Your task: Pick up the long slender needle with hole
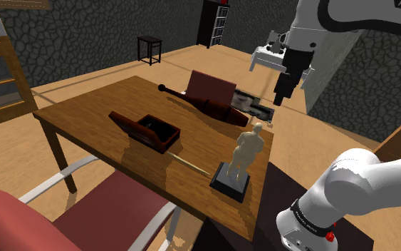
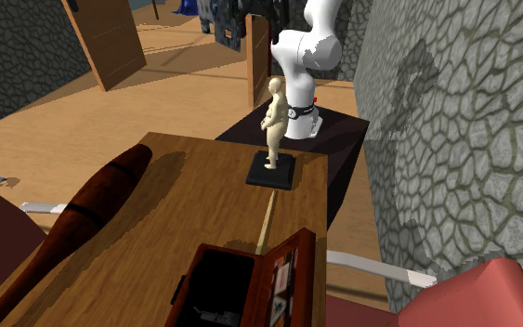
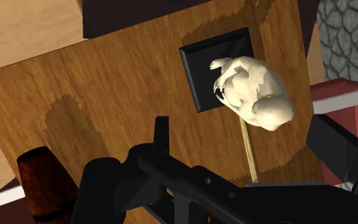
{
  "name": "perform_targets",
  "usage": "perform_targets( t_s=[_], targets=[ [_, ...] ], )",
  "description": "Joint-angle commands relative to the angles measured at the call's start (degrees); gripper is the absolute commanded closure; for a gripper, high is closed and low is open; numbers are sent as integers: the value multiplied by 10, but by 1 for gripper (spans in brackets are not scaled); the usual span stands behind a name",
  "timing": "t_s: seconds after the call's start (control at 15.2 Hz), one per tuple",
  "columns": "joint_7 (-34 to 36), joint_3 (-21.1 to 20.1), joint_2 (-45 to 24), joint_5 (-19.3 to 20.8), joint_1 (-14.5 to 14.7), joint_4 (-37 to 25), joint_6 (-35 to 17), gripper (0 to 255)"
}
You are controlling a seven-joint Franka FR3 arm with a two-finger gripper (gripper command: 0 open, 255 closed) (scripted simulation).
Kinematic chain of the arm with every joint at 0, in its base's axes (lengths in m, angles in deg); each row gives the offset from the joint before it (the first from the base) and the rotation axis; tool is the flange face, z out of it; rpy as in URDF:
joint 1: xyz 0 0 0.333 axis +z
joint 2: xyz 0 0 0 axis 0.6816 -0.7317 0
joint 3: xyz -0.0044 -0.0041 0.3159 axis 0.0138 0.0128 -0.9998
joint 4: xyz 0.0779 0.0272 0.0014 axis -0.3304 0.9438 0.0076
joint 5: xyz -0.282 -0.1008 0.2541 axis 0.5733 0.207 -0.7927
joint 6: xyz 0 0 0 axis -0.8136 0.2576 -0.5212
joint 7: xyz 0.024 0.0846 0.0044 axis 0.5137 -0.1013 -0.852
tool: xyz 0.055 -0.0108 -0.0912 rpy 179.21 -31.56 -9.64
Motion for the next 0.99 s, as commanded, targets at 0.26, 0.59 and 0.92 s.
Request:
perform_targets(
  t_s=[0.26, 0.59, 0.92],
  targets=[
    [6, -14, -26, -8, 11, 50, -83, 0],
    [13, -33, -79, -16, 24, 96, -191, 0],
    [22, -53, -153, -18, 35, 121, -300, 0]
  ],
)
